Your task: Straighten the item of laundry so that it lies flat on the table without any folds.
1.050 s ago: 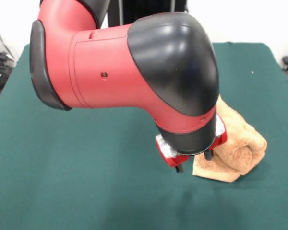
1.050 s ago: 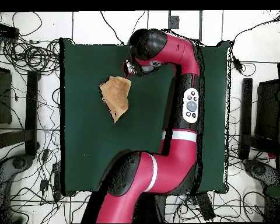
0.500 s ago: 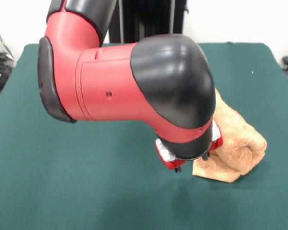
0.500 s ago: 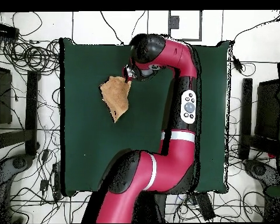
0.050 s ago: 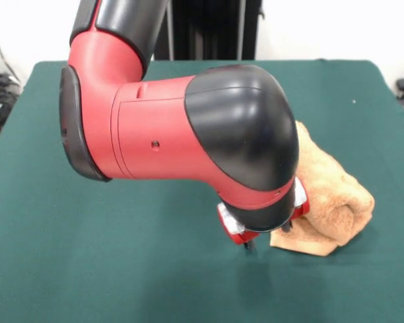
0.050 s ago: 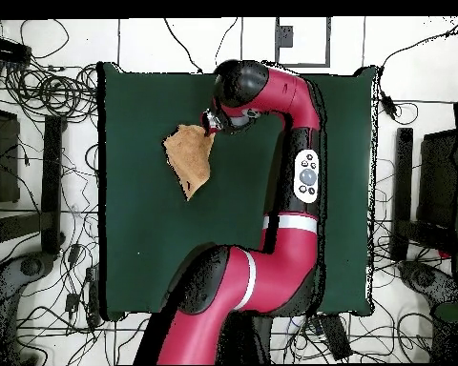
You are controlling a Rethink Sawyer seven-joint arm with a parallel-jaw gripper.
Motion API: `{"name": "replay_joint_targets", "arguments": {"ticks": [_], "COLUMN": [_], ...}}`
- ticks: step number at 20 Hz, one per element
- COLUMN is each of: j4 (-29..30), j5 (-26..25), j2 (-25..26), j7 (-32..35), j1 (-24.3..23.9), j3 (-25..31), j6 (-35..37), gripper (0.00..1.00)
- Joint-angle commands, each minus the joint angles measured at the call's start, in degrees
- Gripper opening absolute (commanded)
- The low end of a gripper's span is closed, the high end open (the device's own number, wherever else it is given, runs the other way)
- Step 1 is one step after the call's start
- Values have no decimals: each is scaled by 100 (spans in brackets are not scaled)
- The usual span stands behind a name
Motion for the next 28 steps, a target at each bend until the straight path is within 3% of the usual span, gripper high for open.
{"name": "replay_joint_targets", "arguments": {"ticks": [1,8,14,20,28], "j4": [896,1278,1580,1668,1323], "j5": [153,568,689,505,152], "j2": [-9,20,-65,-123,-261], "j7": [182,3,82,189,755], "j1": [110,-15,-23,65,425], "j3": [238,388,234,-18,-624], "j6": [-727,-1632,-1757,-1578,-563], "gripper": [100,100,100,100,100]}}
